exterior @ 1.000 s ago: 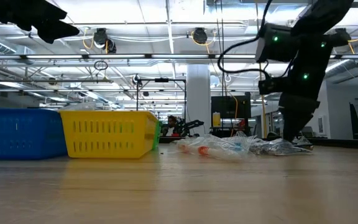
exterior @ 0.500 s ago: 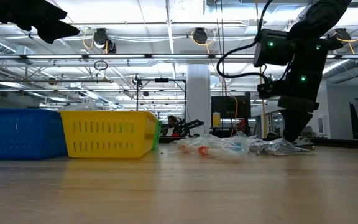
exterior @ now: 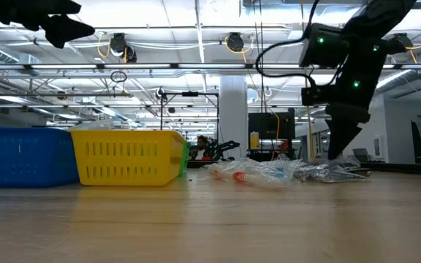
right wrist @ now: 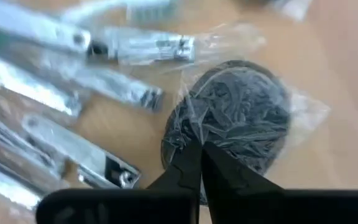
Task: Pick & Place Travel size toiletries
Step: Put the black hairbrush into the green bin
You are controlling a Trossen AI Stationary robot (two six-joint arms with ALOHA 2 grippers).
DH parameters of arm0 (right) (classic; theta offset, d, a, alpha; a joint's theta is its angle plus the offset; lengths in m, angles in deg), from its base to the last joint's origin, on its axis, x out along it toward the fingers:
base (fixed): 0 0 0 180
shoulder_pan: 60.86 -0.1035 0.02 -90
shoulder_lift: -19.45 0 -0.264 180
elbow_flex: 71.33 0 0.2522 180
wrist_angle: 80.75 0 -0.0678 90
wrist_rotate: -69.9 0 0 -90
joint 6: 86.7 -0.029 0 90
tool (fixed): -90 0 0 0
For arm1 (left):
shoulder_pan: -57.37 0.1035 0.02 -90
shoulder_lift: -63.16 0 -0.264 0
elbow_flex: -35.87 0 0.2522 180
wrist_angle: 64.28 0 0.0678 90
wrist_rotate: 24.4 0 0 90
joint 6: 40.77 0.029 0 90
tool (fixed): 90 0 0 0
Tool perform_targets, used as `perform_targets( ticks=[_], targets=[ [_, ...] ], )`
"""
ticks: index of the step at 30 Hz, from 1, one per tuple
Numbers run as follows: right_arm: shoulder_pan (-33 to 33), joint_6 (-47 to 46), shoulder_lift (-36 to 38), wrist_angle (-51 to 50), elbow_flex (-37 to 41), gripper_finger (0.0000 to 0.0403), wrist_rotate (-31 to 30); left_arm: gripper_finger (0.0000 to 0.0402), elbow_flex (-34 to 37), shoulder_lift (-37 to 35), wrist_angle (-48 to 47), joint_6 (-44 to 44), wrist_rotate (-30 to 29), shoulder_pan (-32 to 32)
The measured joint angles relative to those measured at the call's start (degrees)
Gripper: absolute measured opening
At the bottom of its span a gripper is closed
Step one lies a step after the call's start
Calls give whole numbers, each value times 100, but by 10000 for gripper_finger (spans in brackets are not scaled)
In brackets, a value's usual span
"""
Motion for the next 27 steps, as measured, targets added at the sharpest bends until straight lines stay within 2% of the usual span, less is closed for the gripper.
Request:
perform_targets(
  ticks=[3, 7, 10, 12, 18, 22, 27],
  targets=[
    [-41, 35, 366, 150, 0, 1, -307, 305, 1, 2, 177, -154, -71, 0],
    [-195, 342, 825, 708, 0, 1, -630, 300, -1, 44, 359, -291, -516, -4],
    [-331, 726, 1068, 1389, 0, 1, -591, 299, -1, 146, 371, -321, -864, -2],
    [-394, 998, 1151, 1937, 0, 1, -327, 301, -1, 309, 375, -137, -1058, -2],
    [-462, 1395, 1049, 3423, 0, 0, 788, 295, -1, 1178, 687, 356, -1067, 0],
    [-466, 1421, 770, 4100, 0, 0, 1613, 295, -1, 2002, 1257, 805, -1056, 0],
    [-513, 1377, 337, 4946, 2, 0, 2956, 298, -1, 3111, 2398, 1714, -1049, -2]
  ],
)
